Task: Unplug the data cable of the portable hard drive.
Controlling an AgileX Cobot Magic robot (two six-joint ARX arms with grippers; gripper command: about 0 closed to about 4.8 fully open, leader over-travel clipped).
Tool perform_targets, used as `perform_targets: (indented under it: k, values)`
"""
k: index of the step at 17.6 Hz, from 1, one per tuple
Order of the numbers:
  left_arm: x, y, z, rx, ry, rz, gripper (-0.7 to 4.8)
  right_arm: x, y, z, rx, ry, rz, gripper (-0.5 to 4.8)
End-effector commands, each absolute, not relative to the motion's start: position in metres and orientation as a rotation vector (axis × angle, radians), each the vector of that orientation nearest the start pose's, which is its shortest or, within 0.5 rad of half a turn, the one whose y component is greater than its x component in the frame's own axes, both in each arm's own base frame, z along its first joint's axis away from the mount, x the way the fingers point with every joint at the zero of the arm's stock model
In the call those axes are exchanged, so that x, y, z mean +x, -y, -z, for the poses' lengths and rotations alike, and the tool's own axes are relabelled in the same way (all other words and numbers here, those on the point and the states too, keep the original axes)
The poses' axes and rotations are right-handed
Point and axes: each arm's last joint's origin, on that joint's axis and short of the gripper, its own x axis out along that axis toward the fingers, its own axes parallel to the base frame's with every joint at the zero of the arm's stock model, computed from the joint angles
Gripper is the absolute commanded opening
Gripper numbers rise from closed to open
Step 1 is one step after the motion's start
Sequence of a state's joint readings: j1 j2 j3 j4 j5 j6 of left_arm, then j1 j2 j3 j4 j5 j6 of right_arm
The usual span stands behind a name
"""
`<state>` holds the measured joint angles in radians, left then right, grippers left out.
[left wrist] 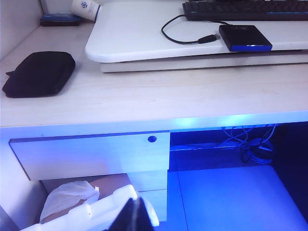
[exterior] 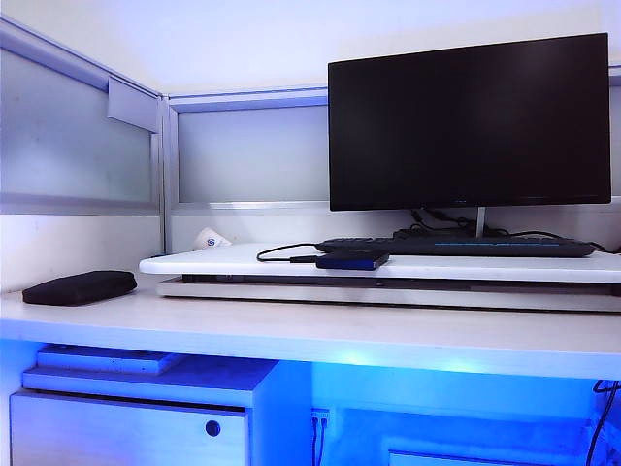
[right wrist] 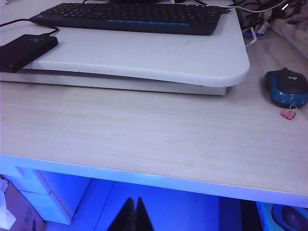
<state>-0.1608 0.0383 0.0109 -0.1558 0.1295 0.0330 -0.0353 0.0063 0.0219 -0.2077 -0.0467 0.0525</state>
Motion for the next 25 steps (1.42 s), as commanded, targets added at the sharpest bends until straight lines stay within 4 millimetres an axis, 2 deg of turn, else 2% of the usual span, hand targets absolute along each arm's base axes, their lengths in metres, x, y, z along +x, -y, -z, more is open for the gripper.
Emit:
perform_targets:
  k: [1,8,13,14,15,17,18,20,21,23,25]
  values:
    - [0.096,0.019,-0.147,0.039,-0.196,0.298,-0.05,0.095,0.002,-0.150,0.063,-0.192,-0.004,-0.01]
    - [0.096,0.019,-0.149,0.029,-0.173,0.298,-0.05,0.095,0.001,-0.150,0.067,-0.187,-0.045,-0.01]
    - [0.097,0.020,-0.177,-0.014,0.110,0.296,-0.03,0.097,-0.001,-0.170,0.078,0.008,-0.108,0.01]
    - [0.097,0.020,-0.179,-0.061,0.121,0.299,0.36,0.097,-0.001,-0.173,0.125,0.036,-0.112,0.32]
    - [0.097,0.020,-0.179,-0.124,0.108,0.309,0.59,0.096,-0.001,-0.175,0.159,0.050,-0.114,0.88]
    - [0.096,0.021,-0.178,-0.203,0.082,0.373,0.81,0.096,-0.001,-0.178,0.197,0.063,-0.116,1.27]
    - [0.096,0.022,-0.178,-0.224,0.074,0.399,1.38,0.095,-0.001,-0.180,0.207,0.069,-0.118,1.27]
    - [0.095,0.024,-0.178,-0.272,0.057,0.460,3.82,0.094,-0.001,-0.185,0.213,0.088,-0.120,1.29]
    - [0.095,0.024,-0.178,-0.299,0.051,0.473,4.58,0.094,-0.001,-0.188,0.215,0.096,-0.121,1.62]
    - [0.095,0.024,-0.178,-0.396,0.025,0.494,4.79,0.092,-0.001,-0.193,0.225,0.111,-0.123,2.45]
    - [0.095,0.025,-0.179,-0.517,-0.007,0.504,4.79,0.091,-0.001,-0.199,0.237,0.124,-0.125,2.83]
